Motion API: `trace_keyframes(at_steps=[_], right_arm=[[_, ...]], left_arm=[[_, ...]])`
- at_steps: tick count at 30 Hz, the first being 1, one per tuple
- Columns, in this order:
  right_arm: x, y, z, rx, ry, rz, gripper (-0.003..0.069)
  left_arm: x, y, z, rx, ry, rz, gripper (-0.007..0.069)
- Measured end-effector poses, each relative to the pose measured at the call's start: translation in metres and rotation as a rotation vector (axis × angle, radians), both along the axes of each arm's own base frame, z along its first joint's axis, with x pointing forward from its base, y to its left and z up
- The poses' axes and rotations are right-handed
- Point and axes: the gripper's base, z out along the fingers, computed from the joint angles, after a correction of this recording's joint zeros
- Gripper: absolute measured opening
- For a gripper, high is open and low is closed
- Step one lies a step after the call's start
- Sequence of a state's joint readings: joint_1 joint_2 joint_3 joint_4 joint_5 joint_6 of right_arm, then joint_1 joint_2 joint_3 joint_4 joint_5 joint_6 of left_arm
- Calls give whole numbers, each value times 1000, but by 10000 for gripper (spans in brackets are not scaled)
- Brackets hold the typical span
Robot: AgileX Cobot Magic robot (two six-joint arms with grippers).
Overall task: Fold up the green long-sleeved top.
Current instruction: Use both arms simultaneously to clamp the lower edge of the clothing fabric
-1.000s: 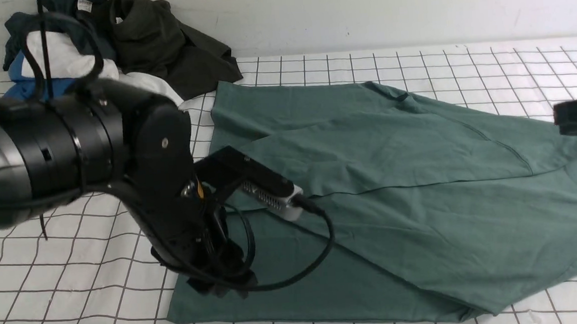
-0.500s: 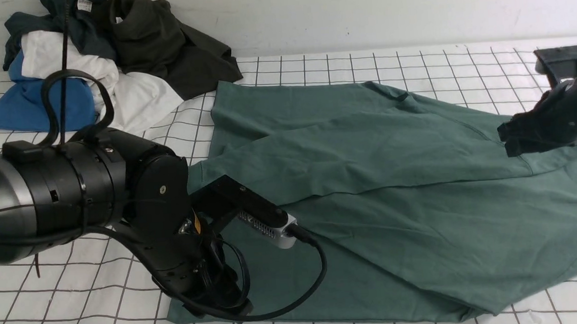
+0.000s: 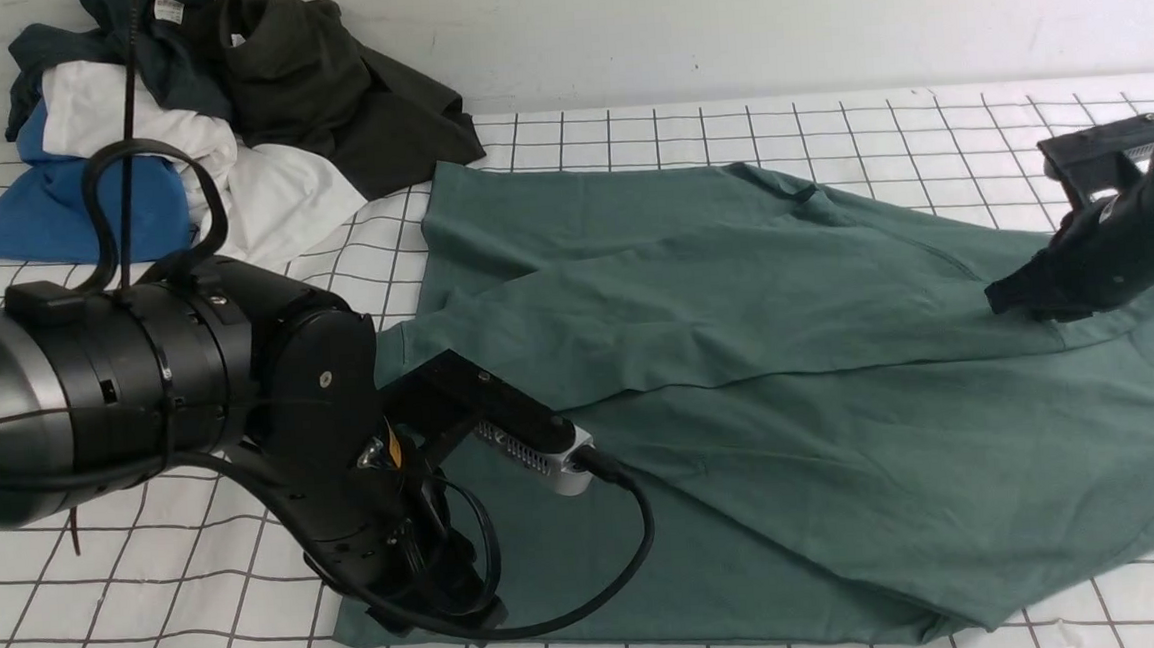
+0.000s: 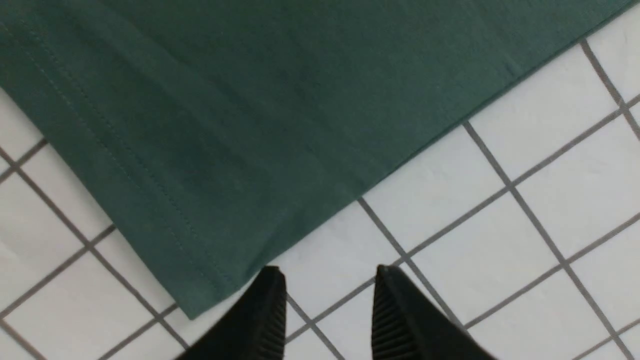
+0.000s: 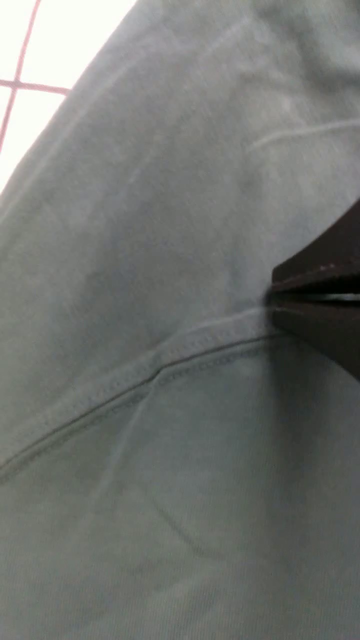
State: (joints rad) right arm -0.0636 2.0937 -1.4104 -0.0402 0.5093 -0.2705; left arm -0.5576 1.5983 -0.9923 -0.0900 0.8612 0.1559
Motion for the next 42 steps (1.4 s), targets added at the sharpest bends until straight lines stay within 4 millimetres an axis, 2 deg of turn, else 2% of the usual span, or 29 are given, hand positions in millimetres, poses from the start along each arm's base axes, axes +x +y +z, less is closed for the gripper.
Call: trace_keyframes(at_steps=[5,9,11,14,15,17,19,21,22,24,28,31,34,36,42], right_arm=[[0,-7,1,-145,5,88,-12],[3,-7,7,-103,2,19,-11],[9,-5,19,-7,8,-74,-4],[16,0,36,83,19,-103,52],[16,1,37,88,18,-103,57],[22,5,44,133,1,-88,113],[26,7,36,156,11,-76,174],[27,7,30,158,23,-74,197],[29,7,19,158,43,-74,228],[30,7,6,158,74,-73,258],[30,7,-1,151,94,-60,273],[30,7,-2,137,97,-33,227],[31,6,-1,91,97,12,74],[32,4,2,48,102,36,18],[42,-3,24,-57,63,79,-1]], left_arm=[[-1,1,0,7,12,-1,225],[-2,1,0,13,22,-2,225],[-2,1,0,13,22,-2,225],[-2,1,0,12,24,-1,225],[-2,1,0,12,26,-1,225],[-3,1,0,7,33,-7,218],[-4,-1,0,-8,40,-20,171],[-4,-2,0,-16,43,-22,142],[-4,-2,0,-23,46,-24,85],[-5,-3,0,-26,47,-29,26],[-4,-3,0,-27,43,-33,-3],[-4,-3,0,-31,35,-33,-8],[-4,-3,0,-32,34,-32,-8],[-4,-3,0,-32,34,-32,-8],[-3,-3,0,-24,30,-38,-8]])
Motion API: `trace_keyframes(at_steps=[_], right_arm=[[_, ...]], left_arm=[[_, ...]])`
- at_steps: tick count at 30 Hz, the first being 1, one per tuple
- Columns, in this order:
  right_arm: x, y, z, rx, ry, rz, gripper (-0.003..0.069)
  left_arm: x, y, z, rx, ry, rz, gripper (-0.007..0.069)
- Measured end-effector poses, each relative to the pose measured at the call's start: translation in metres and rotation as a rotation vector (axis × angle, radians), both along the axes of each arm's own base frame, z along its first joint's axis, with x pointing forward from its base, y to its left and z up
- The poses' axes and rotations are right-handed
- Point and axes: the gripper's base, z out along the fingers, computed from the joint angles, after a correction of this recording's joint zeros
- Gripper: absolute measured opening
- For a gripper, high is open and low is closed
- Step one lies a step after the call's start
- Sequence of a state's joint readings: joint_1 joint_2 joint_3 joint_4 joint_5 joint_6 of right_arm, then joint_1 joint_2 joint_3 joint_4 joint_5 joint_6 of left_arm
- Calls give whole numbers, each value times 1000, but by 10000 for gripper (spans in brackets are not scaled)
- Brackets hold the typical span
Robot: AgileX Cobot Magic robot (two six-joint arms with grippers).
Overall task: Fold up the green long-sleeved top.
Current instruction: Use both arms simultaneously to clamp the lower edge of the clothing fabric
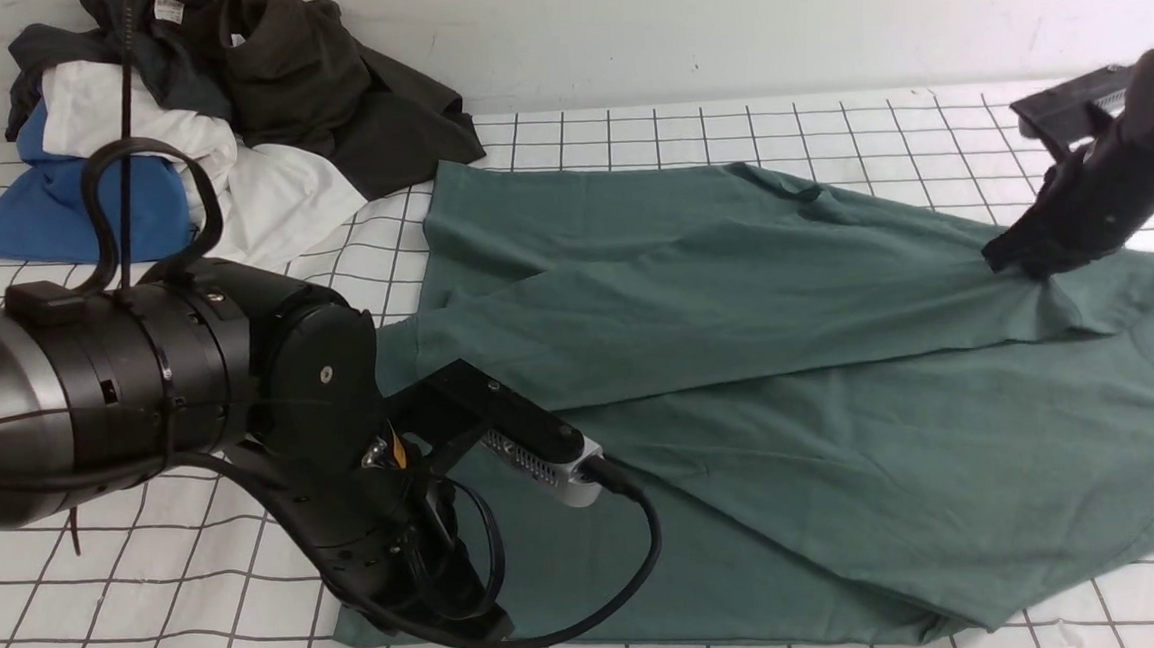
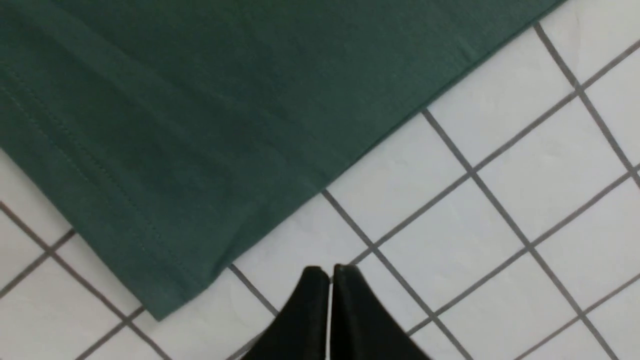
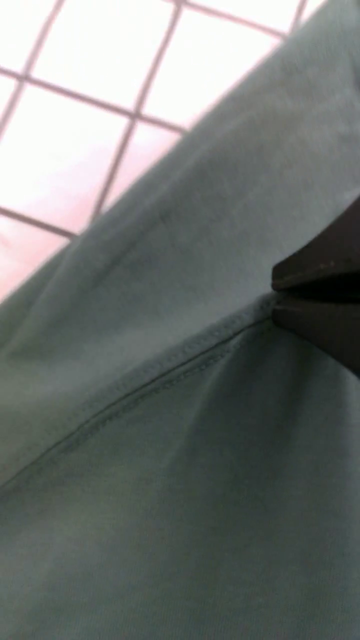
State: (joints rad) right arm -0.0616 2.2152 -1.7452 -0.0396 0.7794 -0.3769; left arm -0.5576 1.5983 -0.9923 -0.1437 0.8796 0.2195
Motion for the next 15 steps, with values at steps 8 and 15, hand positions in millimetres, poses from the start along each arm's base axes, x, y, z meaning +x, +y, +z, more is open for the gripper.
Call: trace_keyframes(at_steps=[8,15], right_arm=[[11,-7,17,-130,-81,63,-2],[15,-9,5,-156,-76,80,83]], left_arm=[[0,2,0,20,-6,-12,-8],[-1,3,-1,32,9,-15,-8]])
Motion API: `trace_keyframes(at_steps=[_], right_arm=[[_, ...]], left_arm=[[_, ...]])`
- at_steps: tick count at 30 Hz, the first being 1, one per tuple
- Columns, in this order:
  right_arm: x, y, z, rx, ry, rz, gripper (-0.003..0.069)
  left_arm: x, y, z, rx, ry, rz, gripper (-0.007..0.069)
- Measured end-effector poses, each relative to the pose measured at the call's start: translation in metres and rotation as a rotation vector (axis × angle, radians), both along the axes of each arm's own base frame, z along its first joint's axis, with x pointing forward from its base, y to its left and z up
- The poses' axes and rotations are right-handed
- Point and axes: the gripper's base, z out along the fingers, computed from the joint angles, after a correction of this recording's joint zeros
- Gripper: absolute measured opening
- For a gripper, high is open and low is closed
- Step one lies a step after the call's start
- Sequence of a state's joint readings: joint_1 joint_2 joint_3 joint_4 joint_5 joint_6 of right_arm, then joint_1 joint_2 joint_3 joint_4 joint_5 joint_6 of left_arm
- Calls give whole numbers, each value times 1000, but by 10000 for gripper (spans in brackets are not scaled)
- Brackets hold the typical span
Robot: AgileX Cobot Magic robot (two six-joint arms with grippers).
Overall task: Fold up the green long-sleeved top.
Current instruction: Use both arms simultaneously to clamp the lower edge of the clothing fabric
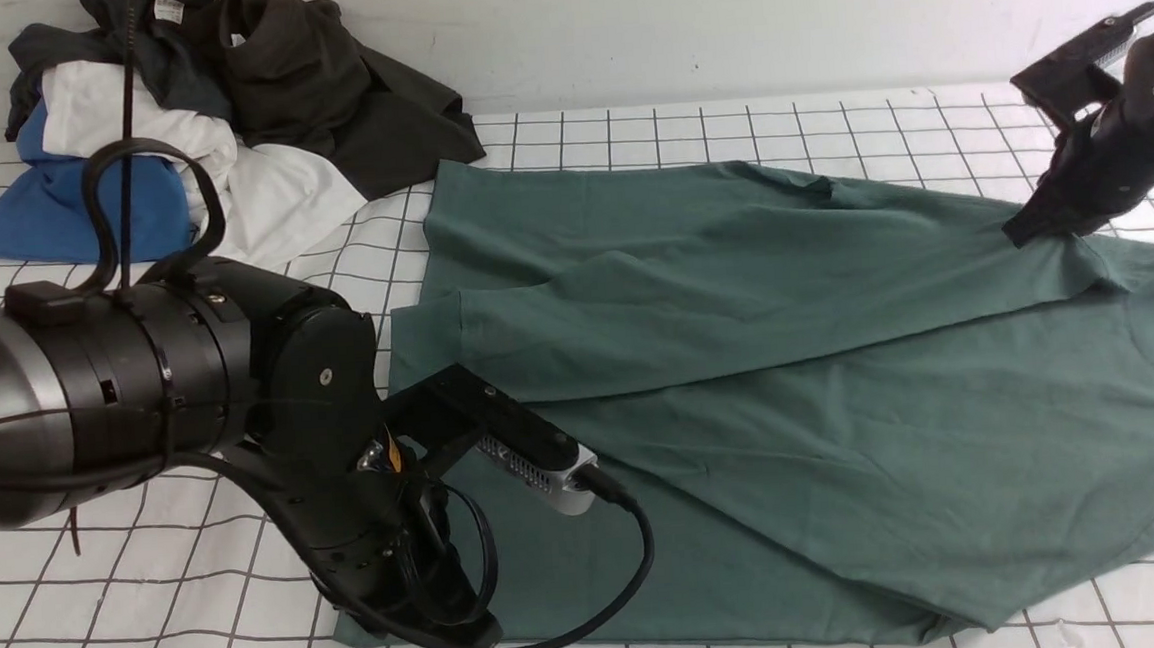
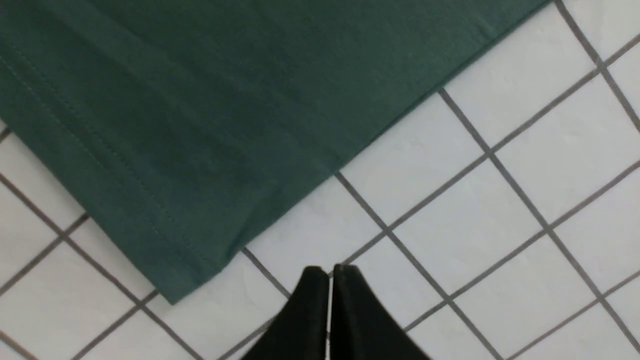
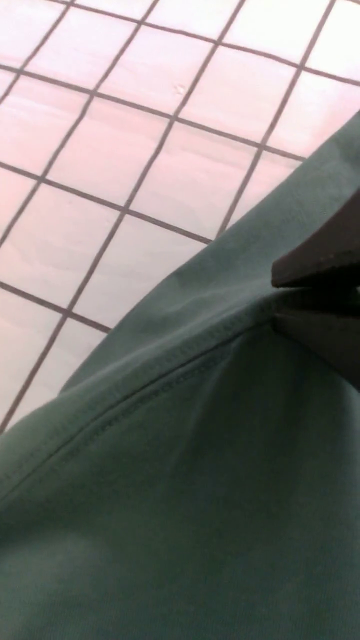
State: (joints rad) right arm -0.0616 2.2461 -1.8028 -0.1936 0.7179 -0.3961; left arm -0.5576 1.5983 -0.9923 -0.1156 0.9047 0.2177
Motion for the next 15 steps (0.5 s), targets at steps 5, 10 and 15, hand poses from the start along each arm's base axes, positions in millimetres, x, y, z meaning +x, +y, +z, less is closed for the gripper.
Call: trace_keyframes(at_steps=[5,10,15], right_arm=[[0,-7,11,-67,-45,-36,233],[-8,-8,50,-4,-136,-152,253],[-20,3,79,169,-137,-194,133]], left_arm=[[1,4,8,7,-50,41,-8],[3,5,32,-76,-180,152,-8],[26,13,61,-88,-230,201,-8]])
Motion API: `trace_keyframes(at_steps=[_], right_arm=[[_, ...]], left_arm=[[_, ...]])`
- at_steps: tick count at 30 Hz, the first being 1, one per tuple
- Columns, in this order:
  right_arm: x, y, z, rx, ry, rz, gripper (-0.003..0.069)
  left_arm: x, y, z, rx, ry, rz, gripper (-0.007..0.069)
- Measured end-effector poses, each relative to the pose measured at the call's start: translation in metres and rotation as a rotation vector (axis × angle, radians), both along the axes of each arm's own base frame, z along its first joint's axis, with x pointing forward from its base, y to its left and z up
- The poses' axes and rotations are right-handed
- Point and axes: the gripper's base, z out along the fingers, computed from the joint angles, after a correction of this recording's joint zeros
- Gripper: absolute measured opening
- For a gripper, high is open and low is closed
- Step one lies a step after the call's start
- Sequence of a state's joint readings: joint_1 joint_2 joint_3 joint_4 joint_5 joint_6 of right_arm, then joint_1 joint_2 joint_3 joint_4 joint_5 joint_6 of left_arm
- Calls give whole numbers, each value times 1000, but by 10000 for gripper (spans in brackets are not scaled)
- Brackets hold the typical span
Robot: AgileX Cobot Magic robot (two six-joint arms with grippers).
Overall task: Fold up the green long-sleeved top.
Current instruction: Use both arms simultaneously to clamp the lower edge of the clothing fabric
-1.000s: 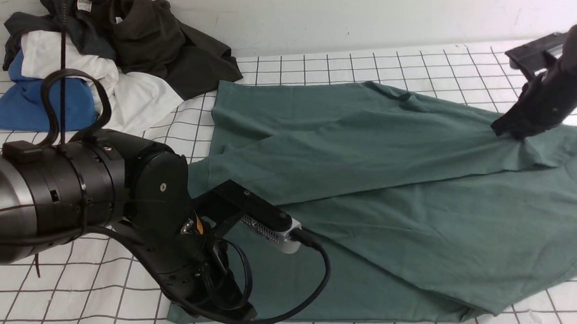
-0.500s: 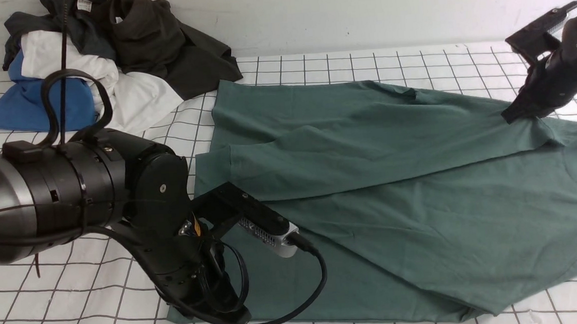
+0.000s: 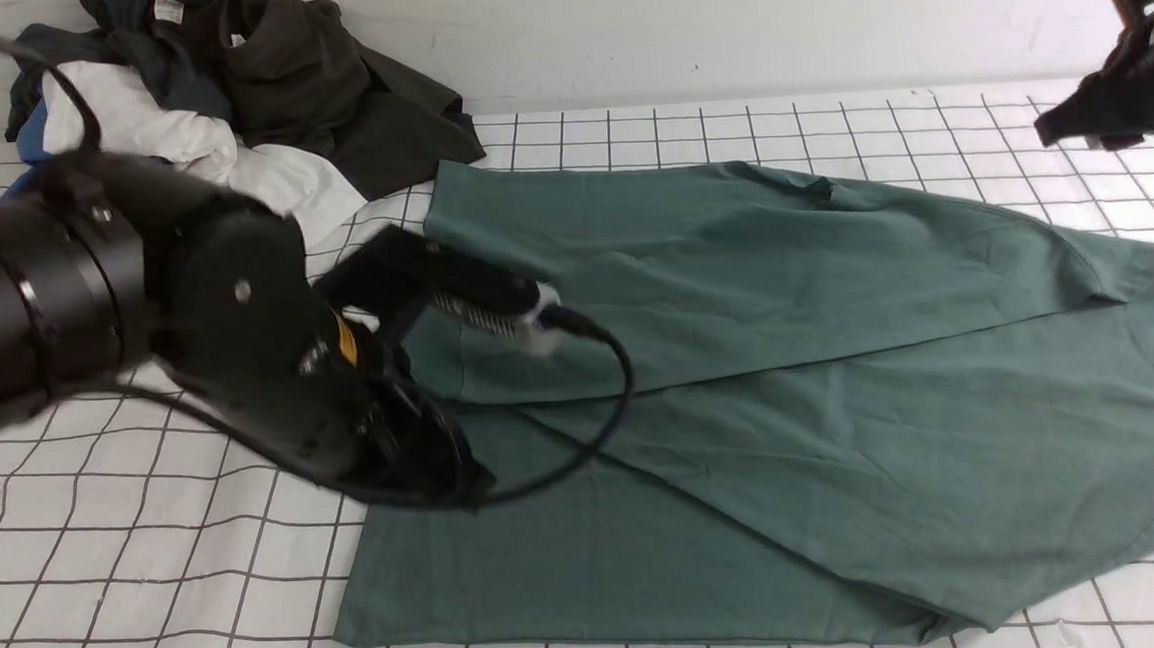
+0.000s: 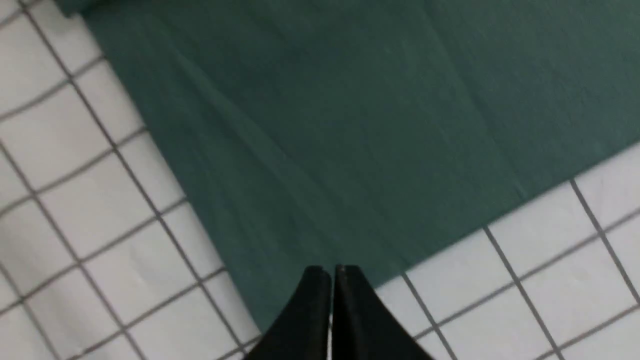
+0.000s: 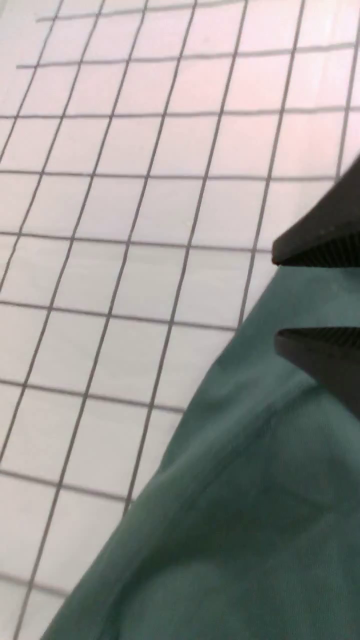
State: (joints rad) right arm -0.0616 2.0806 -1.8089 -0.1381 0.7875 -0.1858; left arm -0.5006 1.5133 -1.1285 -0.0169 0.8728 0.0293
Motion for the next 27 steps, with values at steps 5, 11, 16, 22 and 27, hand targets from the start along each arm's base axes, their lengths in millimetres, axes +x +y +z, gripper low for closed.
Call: trace_keyframes(at_steps=[5,11,16,22,27], right_arm=[[-14,25,12,258,78,91,0],[-59,66,66,362,175,323,-11],[-106,114,107,323,145,497,-11],[-136,148,101,250,142,649,-11],[-139,153,90,202,156,717,-11]], left_arm=[[41,20,34,-7,-2,75,-6],[10,7,4,23,275,-64,-6],[-19,-10,-42,106,289,-289,23],[-19,-10,-70,190,127,-573,187],[-13,-10,-90,276,113,-751,347]])
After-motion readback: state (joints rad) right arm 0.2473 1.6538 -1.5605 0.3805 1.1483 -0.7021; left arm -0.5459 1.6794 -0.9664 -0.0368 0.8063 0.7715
